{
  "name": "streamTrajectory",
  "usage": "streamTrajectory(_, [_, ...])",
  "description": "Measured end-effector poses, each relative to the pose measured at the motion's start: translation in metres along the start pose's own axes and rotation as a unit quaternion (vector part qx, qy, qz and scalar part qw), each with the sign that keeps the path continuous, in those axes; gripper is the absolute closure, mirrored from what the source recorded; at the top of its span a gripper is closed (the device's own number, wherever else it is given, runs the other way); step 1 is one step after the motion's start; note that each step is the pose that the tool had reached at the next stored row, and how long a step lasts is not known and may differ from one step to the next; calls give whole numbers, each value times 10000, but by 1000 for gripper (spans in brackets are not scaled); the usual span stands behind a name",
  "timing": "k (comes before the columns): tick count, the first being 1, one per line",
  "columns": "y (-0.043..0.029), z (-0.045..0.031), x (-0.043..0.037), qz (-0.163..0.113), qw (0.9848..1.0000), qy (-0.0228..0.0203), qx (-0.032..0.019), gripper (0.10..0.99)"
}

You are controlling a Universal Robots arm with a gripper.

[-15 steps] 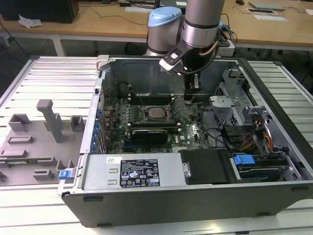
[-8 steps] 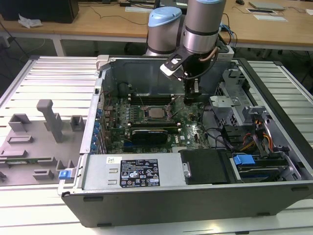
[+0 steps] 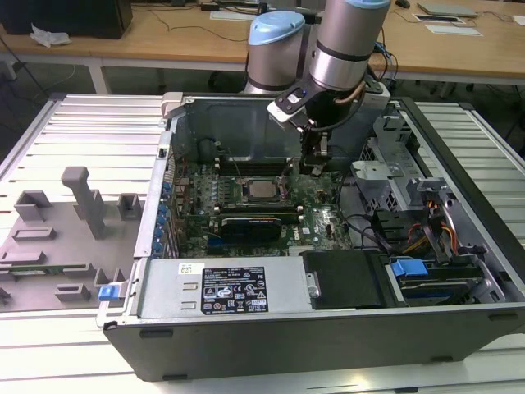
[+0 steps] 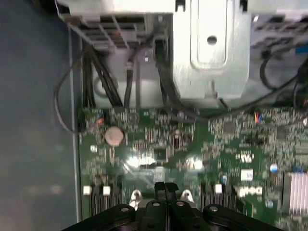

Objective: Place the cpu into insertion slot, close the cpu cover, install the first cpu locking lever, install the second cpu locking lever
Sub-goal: 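Close the cpu cover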

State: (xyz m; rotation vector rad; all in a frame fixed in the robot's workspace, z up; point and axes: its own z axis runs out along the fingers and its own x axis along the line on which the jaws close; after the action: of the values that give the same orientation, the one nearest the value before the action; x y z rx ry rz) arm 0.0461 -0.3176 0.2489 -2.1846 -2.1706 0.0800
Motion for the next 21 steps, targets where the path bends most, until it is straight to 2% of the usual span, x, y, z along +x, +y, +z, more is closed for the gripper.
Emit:
streamTrajectory(3, [-16, 3, 1, 0, 10000, 2, 0, 980])
streamTrajectory(7, [-171, 14, -1, 0, 10000, 1, -34, 980])
streamTrajectory(13, [-322, 26, -2, -1, 10000, 1, -80, 980])
streamTrajectory(16, [-401, 32, -3, -1, 9999, 1, -129, 980])
streamTrajectory(17, [-423, 35, -2, -2, 9999, 2, -161, 980])
streamTrajectory(20, [-581, 60, -4, -4, 9988, 6, -494, 980])
streamTrajectory(21, [-603, 64, -4, -3, 9986, 8, -530, 980])
